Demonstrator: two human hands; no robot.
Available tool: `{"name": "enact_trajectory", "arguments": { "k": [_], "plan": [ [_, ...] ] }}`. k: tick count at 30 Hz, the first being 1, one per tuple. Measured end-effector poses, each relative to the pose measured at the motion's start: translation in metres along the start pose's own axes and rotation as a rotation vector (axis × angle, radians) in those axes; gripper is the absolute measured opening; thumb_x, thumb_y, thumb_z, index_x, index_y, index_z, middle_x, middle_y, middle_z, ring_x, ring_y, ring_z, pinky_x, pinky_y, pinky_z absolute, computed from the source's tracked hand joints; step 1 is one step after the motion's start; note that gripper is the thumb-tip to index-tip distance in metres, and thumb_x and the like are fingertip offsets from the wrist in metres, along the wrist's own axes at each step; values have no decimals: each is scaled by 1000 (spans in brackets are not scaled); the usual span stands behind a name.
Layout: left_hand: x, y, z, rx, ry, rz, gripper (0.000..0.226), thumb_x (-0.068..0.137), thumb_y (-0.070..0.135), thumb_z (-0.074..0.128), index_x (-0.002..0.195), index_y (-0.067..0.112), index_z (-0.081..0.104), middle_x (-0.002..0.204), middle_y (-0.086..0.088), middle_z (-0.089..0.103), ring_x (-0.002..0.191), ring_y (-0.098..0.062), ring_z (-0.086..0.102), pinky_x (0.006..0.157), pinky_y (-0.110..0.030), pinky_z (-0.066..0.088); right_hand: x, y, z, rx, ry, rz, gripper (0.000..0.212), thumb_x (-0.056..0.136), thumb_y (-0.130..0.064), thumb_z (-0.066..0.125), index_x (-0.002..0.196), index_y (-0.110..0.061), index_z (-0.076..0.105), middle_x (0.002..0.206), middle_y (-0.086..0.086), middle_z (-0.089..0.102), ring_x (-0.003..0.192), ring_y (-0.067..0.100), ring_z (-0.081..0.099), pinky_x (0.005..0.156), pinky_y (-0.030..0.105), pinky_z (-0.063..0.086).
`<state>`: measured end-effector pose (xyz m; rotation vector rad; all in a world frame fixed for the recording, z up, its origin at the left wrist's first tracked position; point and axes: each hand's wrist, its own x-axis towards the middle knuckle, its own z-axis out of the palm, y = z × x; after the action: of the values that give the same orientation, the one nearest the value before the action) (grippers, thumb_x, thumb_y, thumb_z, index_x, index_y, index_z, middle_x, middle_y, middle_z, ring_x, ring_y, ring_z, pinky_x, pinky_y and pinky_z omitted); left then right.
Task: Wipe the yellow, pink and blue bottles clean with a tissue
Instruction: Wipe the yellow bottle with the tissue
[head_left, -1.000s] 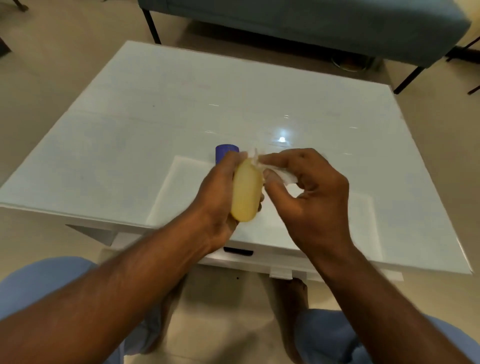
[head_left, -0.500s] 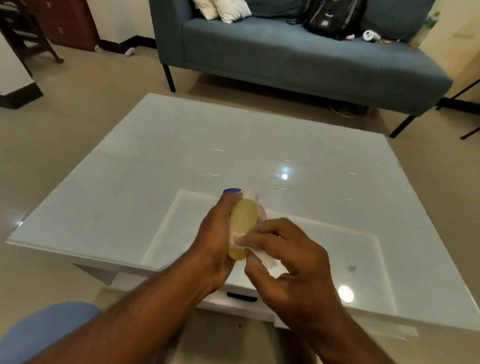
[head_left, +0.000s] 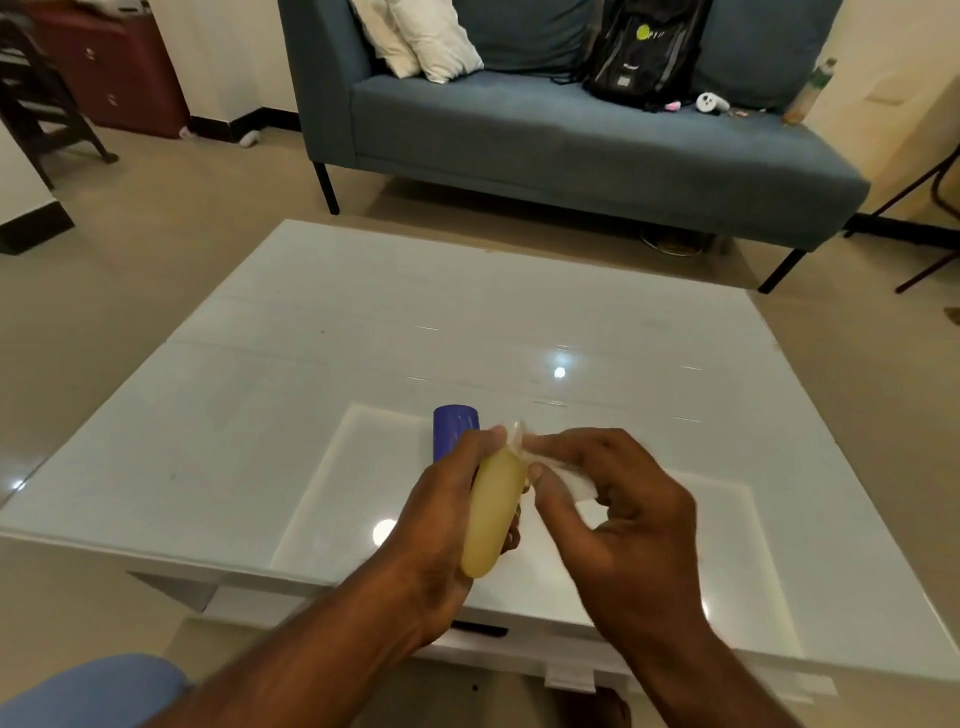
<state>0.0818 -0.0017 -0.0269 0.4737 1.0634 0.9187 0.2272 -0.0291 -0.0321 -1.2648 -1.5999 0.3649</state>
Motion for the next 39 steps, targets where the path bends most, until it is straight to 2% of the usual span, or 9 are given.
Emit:
{"name": "enact_trajectory", "arguments": {
  "k": [3, 5, 9, 14, 20, 25, 30, 35, 39],
  "plan": [
    [-1, 4, -2, -64, -6, -51, 55, 79, 48, 67, 116, 8, 67, 103, -28, 68, 94, -35, 67, 92, -50, 54, -16, -13, 9, -6, -180, -160, 21, 85, -13, 78, 105, -20, 79, 104, -10, 70, 97, 5, 68, 81, 15, 53],
    [1, 5, -5, -100, 10, -70, 54, 79, 48, 70, 117, 10, 67, 98, -21, 69, 92, -34, 67, 92, -50, 54, -20, -13, 14, -32, -238, -219, 22, 87, -17, 75, 108, -19, 79, 106, -10, 70, 99, 4, 67, 84, 17, 55],
    [0, 1, 1, -82, 42, -31, 52, 78, 41, 72, 120, 11, 67, 103, -24, 69, 92, -33, 65, 94, -49, 53, -2, -1, 3, -36, -71, -54, 22, 86, -11, 78, 106, -20, 80, 103, -13, 71, 98, 6, 69, 79, 12, 51],
    [-1, 2, -2, -156, -15, -82, 52, 83, 39, 70, 125, 9, 64, 106, -20, 72, 99, -34, 69, 95, -50, 54, -13, -12, 7, -20, -189, -122, 19, 87, -13, 77, 105, -21, 79, 105, -13, 70, 100, 3, 68, 85, 10, 50],
    [0, 2, -2, -108, -73, -53, 50, 83, 38, 67, 126, 11, 66, 112, -21, 74, 98, -33, 73, 91, -48, 58, 0, -4, 0, -11, -76, -7, 30, 86, 0, 80, 106, -23, 78, 106, -14, 71, 101, 8, 69, 79, 10, 50],
    [2, 8, -7, -185, -160, -127, 42, 84, 36, 73, 110, 3, 70, 101, -15, 69, 89, -29, 66, 89, -44, 53, -15, -19, 3, 26, -326, -208, 22, 83, -7, 79, 102, -19, 80, 103, -9, 70, 96, 7, 68, 80, 15, 52],
    [2, 3, -4, -88, -73, -15, 47, 81, 29, 72, 123, 9, 66, 116, -20, 73, 105, -36, 72, 88, -46, 60, 1, -2, -6, -90, -90, -106, 23, 84, -6, 78, 104, -18, 80, 103, -7, 69, 98, 2, 66, 82, 9, 49],
    [1, 6, -5, -106, -93, -65, 38, 82, 29, 72, 111, 3, 71, 100, -19, 72, 94, -34, 69, 88, -46, 55, -14, -15, 1, -36, -242, -203, 18, 85, -13, 75, 102, -16, 80, 102, -5, 68, 97, 8, 67, 81, 16, 53],
    [2, 3, -3, -91, -57, -7, 55, 72, 31, 78, 121, 8, 67, 115, -23, 71, 100, -34, 72, 86, -45, 60, -1, -4, -4, -56, -122, -113, 21, 86, -10, 78, 105, -18, 81, 101, -7, 68, 97, 7, 67, 81, 14, 51]
  ]
}}
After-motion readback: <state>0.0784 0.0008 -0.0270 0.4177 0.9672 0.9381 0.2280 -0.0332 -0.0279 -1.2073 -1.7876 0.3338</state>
